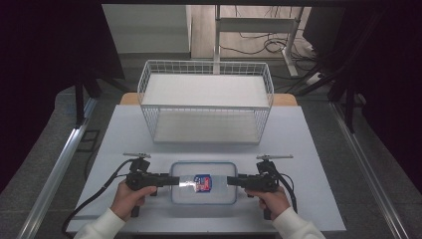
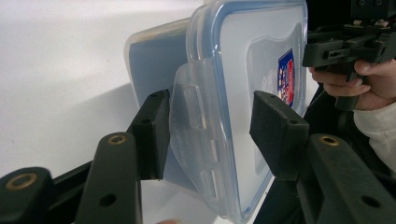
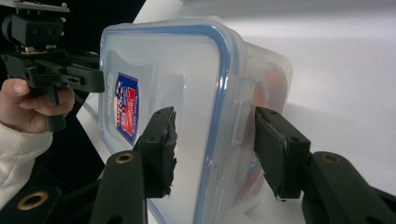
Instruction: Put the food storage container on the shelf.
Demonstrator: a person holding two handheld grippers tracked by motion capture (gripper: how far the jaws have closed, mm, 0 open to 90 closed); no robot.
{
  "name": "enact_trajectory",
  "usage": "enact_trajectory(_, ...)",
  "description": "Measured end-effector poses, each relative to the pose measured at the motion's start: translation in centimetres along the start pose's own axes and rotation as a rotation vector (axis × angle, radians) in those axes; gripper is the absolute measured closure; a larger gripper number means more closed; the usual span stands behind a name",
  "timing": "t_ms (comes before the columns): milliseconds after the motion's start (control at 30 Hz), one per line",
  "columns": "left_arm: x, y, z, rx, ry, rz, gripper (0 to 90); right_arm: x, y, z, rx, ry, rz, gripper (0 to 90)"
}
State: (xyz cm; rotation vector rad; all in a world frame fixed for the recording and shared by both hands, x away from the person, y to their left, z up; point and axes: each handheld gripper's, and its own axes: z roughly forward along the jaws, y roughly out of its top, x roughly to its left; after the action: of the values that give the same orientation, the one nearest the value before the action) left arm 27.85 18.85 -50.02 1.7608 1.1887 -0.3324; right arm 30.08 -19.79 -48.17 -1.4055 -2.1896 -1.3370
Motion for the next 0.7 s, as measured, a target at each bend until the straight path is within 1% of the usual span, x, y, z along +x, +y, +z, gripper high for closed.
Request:
enact_trajectory(367, -0.14, 0.22, -0.26, -0.005, 0.0, 0.005, 49.5, 0.45, -0.07, -0.22, -0.02, -0.009, -0.012, 50.5)
enact_trajectory(433, -0.23, 0.29, -0.34, -0.009, 0.0, 0.009, 49.5, 0.53, -0.06, -0.27, -0.022, -0.008, -0.014, 50.5)
enact_trajectory(533, -0.5, 0.49, -0.47, -0.008, 0.01, 0.025, 49.5, 0.63, -0.01, -0.36, -0.03, -0.009, -0.021, 50.5)
enact_trajectory(700, -0.63, 0.76, -0.53, -0.011, 0.013, 0.037, 49.6, 0.68, 0.13, -0.51, -0.038, -0.009, -0.027, 50.5)
